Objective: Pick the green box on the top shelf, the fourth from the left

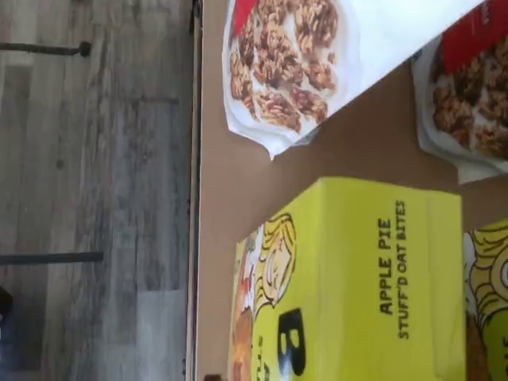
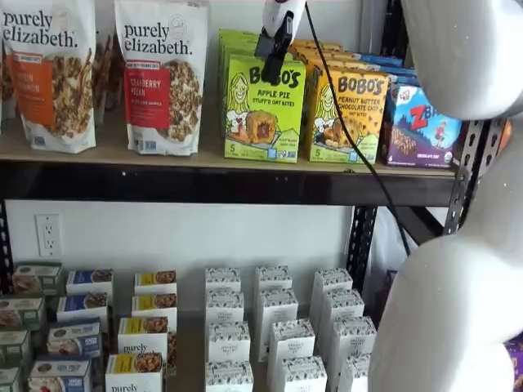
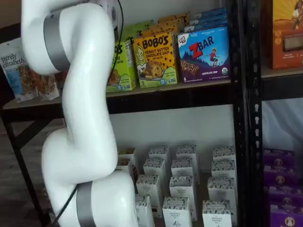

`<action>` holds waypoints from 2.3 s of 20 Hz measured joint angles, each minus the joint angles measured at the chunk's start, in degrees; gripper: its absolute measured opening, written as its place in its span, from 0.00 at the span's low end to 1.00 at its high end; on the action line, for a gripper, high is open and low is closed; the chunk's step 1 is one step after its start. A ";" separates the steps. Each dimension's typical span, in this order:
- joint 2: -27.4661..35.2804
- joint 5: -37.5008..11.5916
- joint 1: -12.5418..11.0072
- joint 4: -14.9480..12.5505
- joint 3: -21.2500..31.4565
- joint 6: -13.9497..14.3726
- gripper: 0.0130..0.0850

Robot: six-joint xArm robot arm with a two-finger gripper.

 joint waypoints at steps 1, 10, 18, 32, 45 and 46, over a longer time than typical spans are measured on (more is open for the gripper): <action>0.04 -0.04 0.00 -0.08 0.06 -0.03 1.00; 0.08 -0.45 -0.12 -0.74 0.79 -0.37 1.00; 0.29 0.10 0.17 -1.53 1.03 -0.29 1.00; -0.20 -0.36 1.03 -2.69 2.86 0.22 1.00; -0.89 -1.38 1.27 -2.16 4.21 0.42 0.67; -0.82 -1.16 1.29 -2.18 4.05 0.45 0.67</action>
